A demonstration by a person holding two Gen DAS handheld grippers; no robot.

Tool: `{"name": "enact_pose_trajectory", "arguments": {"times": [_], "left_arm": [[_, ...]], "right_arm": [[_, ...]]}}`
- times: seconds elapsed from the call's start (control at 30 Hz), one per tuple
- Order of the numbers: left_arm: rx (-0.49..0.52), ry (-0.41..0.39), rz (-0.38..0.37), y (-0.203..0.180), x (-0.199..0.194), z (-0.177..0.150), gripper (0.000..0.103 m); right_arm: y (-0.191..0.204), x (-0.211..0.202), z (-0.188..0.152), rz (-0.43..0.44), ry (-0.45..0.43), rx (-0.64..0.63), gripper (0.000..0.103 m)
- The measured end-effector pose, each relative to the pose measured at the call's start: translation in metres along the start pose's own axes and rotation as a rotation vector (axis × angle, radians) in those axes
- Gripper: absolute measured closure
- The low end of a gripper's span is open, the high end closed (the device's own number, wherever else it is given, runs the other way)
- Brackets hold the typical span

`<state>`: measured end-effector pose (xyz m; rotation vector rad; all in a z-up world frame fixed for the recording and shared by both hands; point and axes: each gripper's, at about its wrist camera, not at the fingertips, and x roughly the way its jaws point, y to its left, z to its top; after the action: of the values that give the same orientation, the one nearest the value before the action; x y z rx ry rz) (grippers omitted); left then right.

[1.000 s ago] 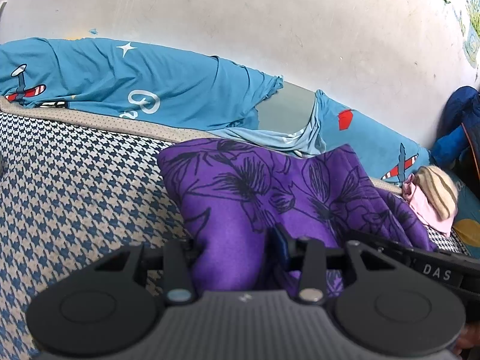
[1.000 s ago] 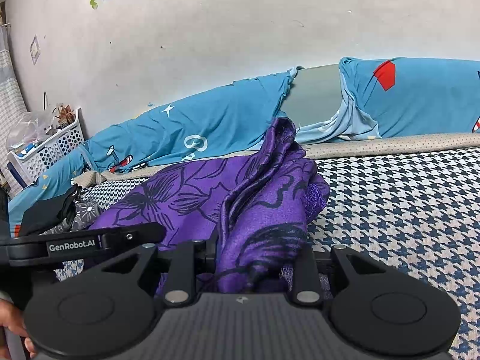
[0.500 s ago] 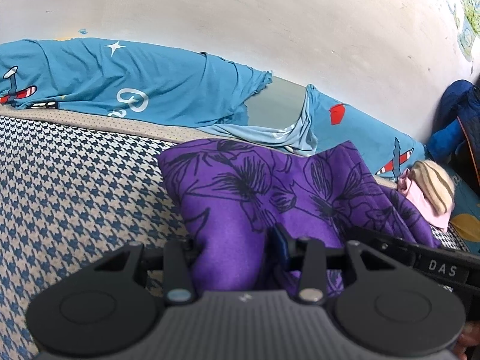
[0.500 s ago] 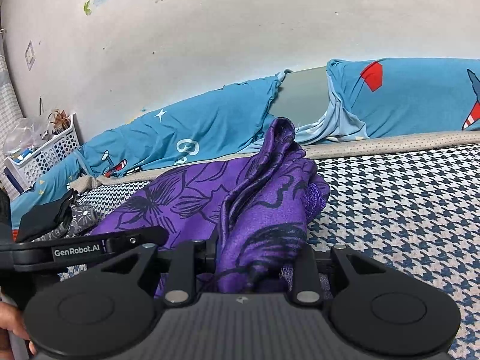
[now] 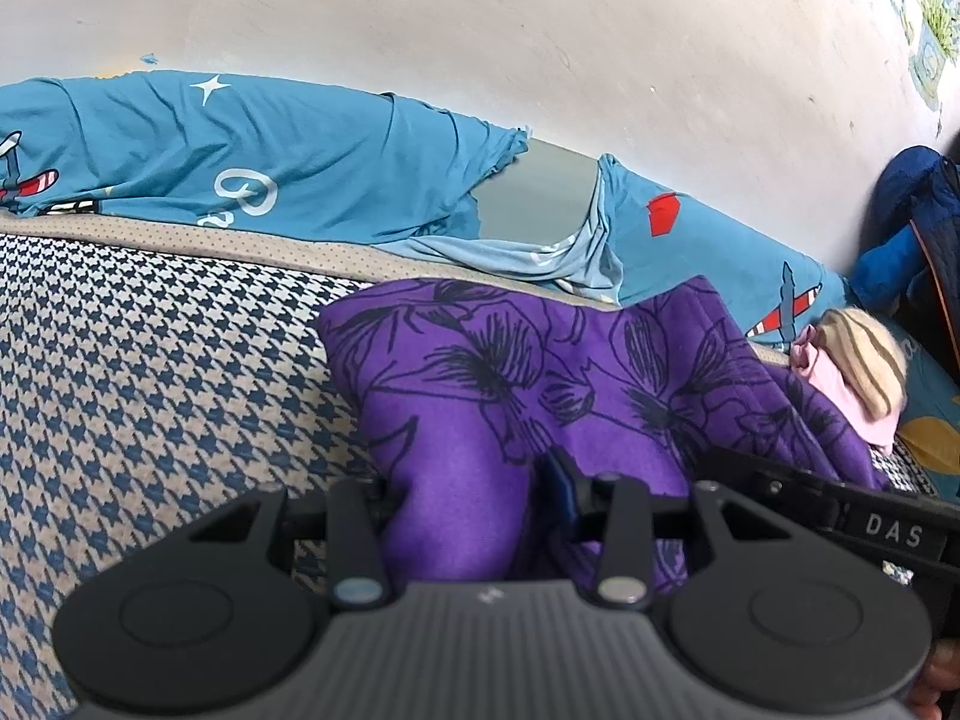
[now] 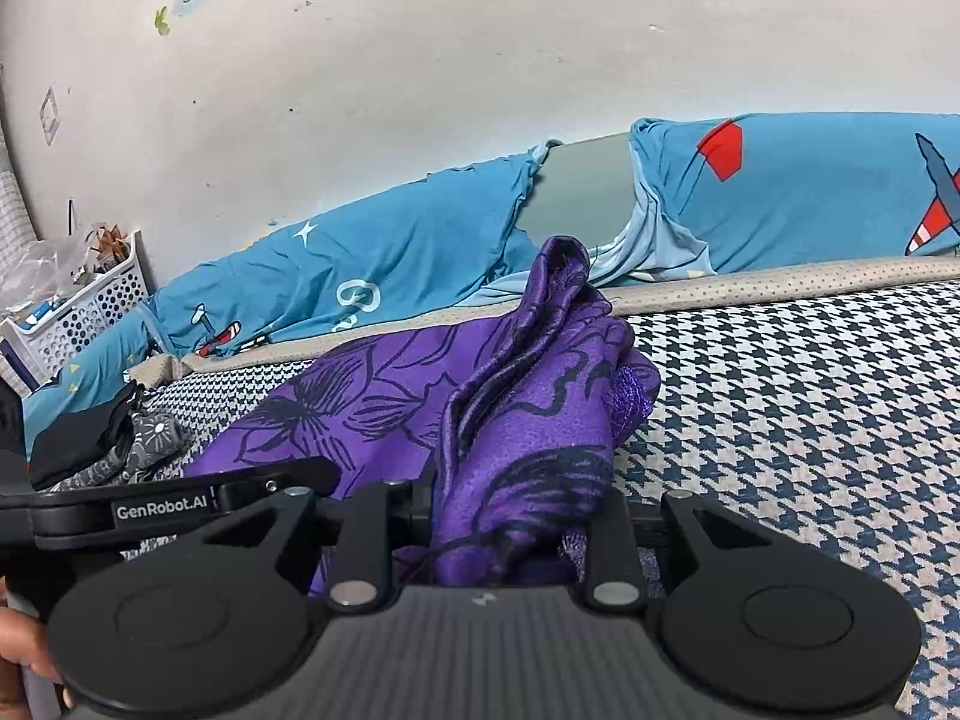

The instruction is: Fold clothes

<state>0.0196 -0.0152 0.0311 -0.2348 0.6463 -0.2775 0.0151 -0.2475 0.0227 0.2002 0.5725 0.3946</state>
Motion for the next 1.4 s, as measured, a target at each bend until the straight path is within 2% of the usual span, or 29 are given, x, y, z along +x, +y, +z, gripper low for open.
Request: {"name": "enact_pose_trajectory", "arguments": {"times": [1.4], "left_arm": [[-0.001,0.013,-0.003,-0.0044,0.0046,0.0011,0.066]], "right_arm": [[-0.0028,-0.0032,-0.0015,-0.008,0.002,0.011,0.076]]}}
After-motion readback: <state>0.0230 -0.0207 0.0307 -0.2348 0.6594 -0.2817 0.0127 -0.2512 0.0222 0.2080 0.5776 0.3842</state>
